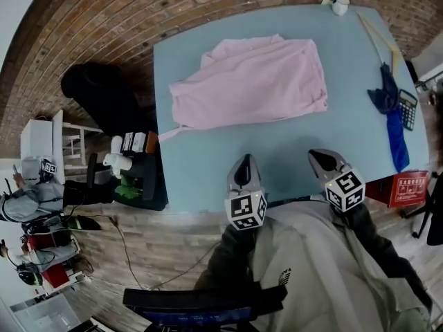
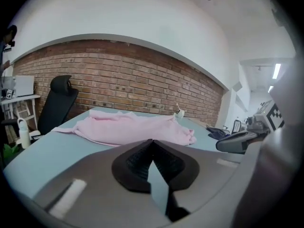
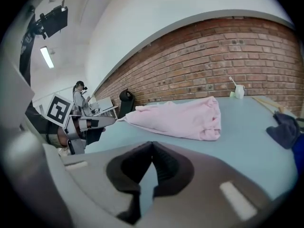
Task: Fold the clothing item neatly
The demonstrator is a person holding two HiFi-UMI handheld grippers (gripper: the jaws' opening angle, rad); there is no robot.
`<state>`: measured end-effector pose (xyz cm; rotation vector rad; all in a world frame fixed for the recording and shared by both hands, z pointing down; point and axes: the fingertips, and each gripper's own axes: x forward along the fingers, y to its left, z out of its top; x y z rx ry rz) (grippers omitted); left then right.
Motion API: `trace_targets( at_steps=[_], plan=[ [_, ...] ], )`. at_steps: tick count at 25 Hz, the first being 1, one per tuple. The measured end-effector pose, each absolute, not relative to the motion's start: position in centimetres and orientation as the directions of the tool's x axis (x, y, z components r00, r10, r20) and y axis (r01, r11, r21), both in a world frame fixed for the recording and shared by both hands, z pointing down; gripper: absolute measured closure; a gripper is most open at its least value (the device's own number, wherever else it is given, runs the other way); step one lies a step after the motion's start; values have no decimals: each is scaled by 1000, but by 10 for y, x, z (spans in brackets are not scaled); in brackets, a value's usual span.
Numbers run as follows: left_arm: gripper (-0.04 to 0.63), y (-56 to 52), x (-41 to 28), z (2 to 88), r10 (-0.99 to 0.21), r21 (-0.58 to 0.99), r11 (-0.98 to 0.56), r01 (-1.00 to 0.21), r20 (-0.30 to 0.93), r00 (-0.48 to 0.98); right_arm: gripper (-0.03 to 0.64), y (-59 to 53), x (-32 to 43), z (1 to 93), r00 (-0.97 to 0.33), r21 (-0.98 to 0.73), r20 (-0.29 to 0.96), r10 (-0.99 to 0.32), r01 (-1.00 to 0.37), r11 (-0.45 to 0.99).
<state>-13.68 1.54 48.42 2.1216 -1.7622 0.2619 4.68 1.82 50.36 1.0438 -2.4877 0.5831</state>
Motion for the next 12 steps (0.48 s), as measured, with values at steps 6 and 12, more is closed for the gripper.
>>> trace_targets(
  at_steps=[6,12],
  plan=[
    [588,41,-119,485,-917,165,-110,-980,363,164,615,31,84,505,-640,-217,484,-597,-749,626],
    [588,52,-118,491,-918,178,-74,-981,372,137,615,42,89,508,-649,-200,496,-577,-732,652]
  ],
)
